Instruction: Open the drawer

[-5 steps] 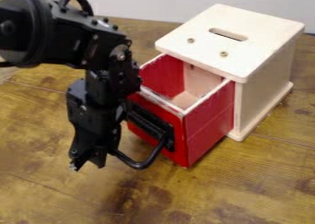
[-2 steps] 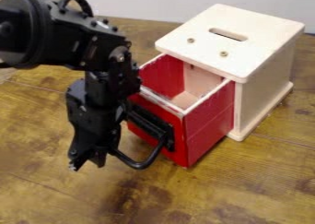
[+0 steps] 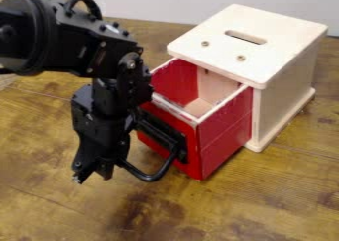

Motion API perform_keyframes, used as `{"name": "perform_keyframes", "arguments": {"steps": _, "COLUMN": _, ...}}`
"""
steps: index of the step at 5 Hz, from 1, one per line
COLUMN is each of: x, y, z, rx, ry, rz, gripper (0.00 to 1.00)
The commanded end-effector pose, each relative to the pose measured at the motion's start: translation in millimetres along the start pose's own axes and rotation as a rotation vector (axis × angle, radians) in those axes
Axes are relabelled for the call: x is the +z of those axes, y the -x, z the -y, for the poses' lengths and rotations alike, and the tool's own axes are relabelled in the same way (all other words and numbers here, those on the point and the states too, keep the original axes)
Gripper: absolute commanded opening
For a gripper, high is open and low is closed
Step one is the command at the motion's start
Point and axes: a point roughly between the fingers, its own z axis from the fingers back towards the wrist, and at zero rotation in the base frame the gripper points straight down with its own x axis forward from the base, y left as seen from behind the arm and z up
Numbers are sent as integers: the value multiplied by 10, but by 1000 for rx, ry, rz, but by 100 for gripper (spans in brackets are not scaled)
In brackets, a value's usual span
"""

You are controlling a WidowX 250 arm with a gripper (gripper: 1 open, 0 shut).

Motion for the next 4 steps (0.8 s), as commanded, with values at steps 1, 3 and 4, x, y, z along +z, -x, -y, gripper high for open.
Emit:
{"name": "perform_keyframes", "arguments": {"steps": 1, "x": -84, "y": -258, "z": -336, "rx": 95, "ry": -107, "rz": 50, "gripper": 100}}
{"name": "perform_keyframes", "arguments": {"steps": 3, "x": -75, "y": -283, "z": -256, "rx": 93, "ry": -97, "rz": 56, "gripper": 100}}
{"name": "perform_keyframes", "arguments": {"steps": 4, "x": -72, "y": -302, "z": -201, "rx": 94, "ry": -90, "rz": 57, "gripper": 100}}
